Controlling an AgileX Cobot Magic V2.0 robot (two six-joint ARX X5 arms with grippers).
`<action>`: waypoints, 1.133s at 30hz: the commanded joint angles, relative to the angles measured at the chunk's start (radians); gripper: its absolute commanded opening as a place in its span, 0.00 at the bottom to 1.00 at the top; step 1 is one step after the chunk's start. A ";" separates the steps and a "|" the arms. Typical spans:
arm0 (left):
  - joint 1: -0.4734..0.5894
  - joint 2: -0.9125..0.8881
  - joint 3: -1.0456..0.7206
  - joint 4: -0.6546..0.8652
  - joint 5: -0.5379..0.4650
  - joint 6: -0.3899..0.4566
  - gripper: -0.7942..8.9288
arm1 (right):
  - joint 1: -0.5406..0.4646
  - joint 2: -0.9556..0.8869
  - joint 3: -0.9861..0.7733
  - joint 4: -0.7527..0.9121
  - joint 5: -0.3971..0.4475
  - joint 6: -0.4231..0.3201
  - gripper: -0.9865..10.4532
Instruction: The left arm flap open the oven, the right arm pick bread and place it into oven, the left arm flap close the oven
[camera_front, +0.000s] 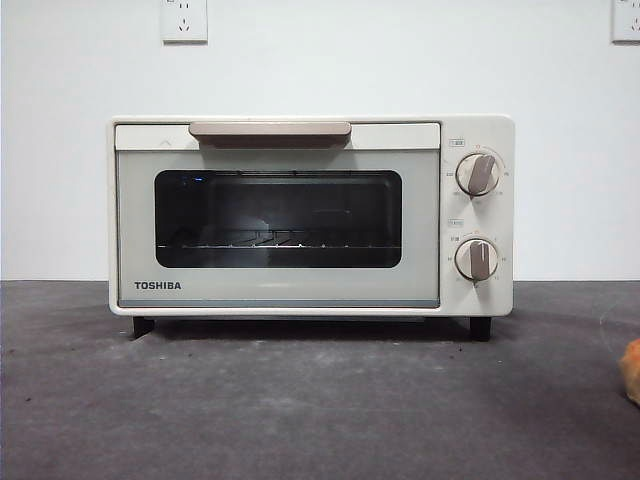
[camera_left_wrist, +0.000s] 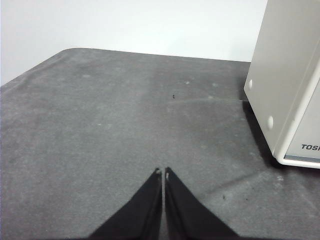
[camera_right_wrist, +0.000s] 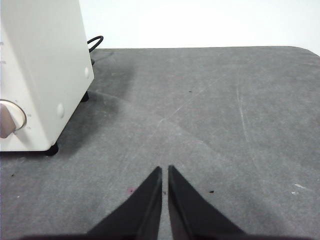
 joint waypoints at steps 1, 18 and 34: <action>0.002 0.000 -0.021 -0.005 0.002 -0.006 0.10 | 0.000 -0.002 -0.006 0.010 0.000 -0.004 0.10; 0.002 0.000 -0.020 0.021 0.026 -0.126 0.10 | 0.000 -0.002 -0.006 0.002 -0.085 0.150 0.10; -0.045 0.158 0.277 -0.061 0.051 -0.324 0.10 | 0.014 0.070 0.281 -0.077 -0.132 0.355 0.10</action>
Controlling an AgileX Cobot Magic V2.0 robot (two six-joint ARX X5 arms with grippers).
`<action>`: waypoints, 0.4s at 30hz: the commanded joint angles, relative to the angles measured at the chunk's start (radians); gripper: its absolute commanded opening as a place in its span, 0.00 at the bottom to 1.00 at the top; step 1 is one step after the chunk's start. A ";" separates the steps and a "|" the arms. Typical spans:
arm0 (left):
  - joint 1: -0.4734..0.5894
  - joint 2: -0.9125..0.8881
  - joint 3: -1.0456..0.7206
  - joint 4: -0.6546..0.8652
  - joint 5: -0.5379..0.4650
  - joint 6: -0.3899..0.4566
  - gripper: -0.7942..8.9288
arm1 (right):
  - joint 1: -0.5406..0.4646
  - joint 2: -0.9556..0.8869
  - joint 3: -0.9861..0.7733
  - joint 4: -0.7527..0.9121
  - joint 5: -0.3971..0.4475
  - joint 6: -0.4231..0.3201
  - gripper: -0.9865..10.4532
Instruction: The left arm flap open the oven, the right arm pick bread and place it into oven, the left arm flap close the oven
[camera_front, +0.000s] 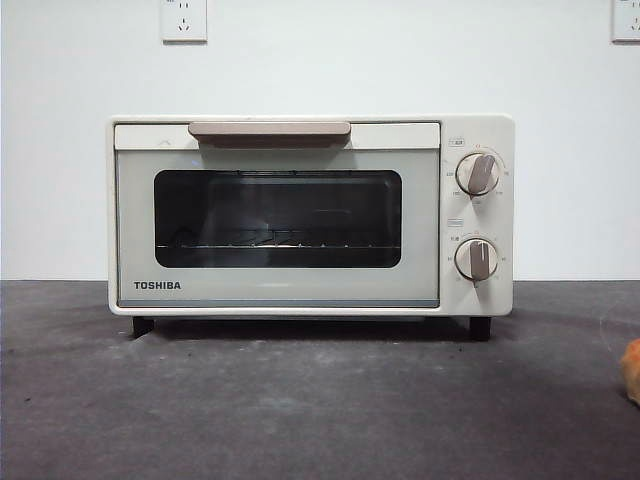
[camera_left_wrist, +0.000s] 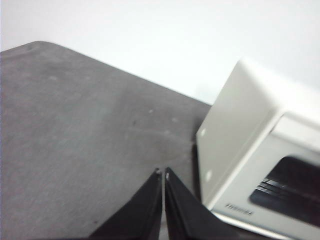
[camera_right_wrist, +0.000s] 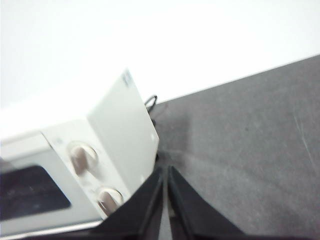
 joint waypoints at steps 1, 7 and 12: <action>-0.007 0.065 0.112 -0.049 0.014 -0.012 0.10 | 0.002 0.048 0.092 -0.055 -0.006 0.024 0.10; -0.025 0.223 0.340 -0.170 0.080 0.048 0.10 | 0.003 0.167 0.292 -0.178 -0.076 -0.026 0.10; -0.057 0.340 0.496 -0.251 0.171 0.053 0.10 | 0.003 0.265 0.432 -0.261 -0.166 -0.042 0.10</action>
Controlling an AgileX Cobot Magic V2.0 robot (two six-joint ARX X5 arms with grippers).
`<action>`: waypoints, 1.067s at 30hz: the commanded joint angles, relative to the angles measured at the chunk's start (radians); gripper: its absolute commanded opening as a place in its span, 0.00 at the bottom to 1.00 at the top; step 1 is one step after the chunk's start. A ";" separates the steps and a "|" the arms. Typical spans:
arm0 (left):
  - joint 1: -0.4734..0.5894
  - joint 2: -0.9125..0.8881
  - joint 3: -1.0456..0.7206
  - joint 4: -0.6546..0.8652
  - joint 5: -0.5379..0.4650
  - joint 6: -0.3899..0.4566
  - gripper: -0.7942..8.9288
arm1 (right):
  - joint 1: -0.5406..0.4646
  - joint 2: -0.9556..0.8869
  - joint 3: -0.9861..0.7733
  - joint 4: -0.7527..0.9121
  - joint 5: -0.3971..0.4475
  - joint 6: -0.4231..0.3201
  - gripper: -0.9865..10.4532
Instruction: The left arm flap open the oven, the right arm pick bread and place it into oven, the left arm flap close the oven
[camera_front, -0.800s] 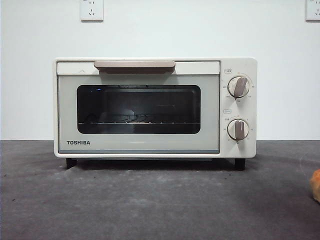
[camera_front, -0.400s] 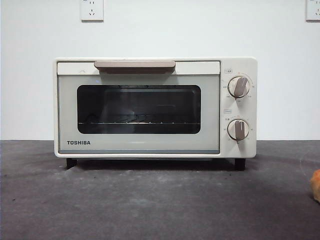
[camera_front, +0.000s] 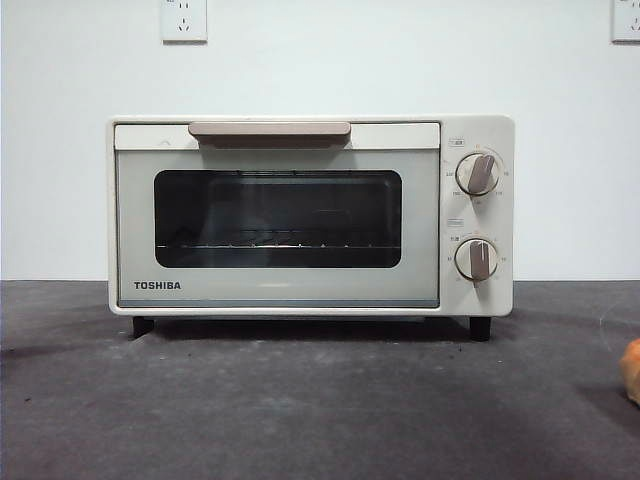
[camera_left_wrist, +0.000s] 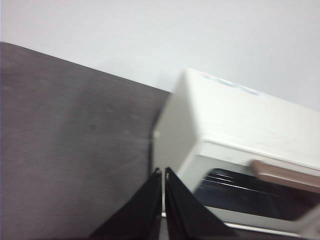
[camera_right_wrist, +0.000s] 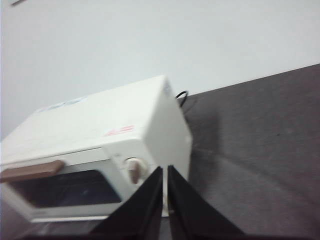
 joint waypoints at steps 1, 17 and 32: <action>-0.021 0.061 0.085 -0.028 0.064 0.021 0.10 | 0.003 0.054 0.075 -0.037 -0.060 -0.031 0.10; -0.220 0.247 0.314 -0.138 0.340 0.240 0.10 | 0.087 0.257 0.313 -0.215 -0.397 -0.222 0.10; -0.250 0.243 0.314 -0.136 0.410 0.252 0.16 | 0.111 0.255 0.313 -0.352 -0.393 -0.267 0.21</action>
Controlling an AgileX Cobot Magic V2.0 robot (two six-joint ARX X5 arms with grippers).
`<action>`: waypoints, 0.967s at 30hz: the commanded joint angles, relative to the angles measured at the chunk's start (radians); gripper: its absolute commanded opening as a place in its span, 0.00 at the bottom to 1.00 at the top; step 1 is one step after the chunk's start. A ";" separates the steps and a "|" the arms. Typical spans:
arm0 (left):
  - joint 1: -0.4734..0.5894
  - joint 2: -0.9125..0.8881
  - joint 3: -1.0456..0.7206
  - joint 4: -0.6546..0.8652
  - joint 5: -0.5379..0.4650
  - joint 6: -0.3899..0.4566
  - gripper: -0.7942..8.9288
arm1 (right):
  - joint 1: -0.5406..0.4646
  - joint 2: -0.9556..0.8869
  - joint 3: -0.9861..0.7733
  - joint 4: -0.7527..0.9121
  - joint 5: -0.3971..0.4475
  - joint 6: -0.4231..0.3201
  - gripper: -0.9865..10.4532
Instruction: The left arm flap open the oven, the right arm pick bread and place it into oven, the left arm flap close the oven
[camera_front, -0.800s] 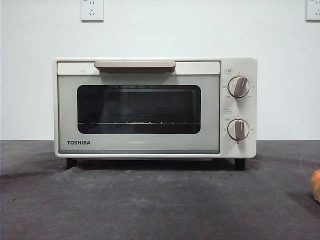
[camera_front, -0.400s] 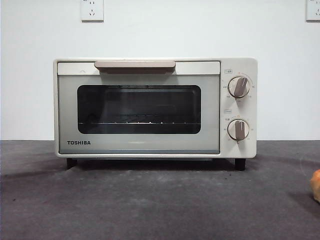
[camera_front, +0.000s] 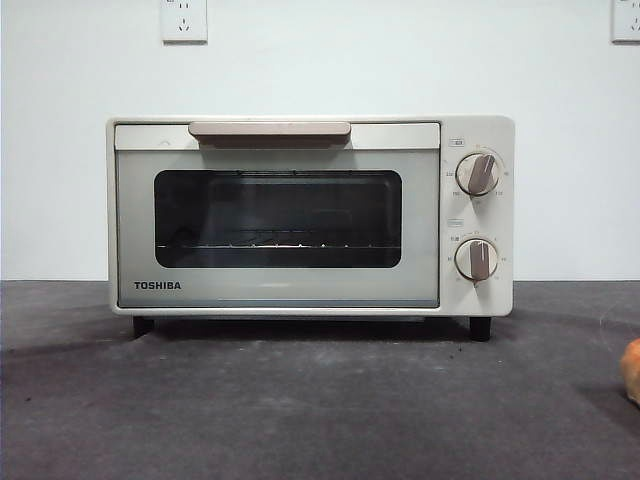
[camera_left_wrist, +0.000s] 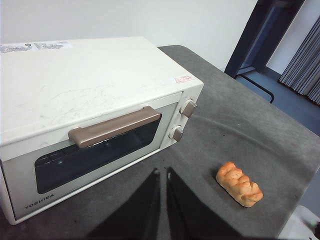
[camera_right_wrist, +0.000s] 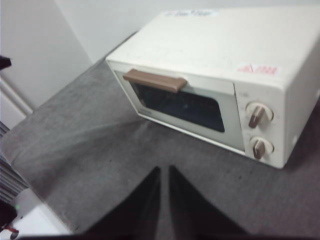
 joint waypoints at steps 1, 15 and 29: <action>-0.004 0.005 0.027 0.013 0.005 0.017 0.21 | 0.002 0.003 0.018 -0.015 0.000 -0.007 0.27; -0.004 0.006 0.027 0.008 0.005 0.016 0.54 | 0.002 0.003 0.018 -0.038 0.000 -0.006 0.51; -0.004 0.006 0.027 0.011 0.005 0.017 0.53 | 0.004 0.141 0.006 -0.291 0.239 0.007 0.51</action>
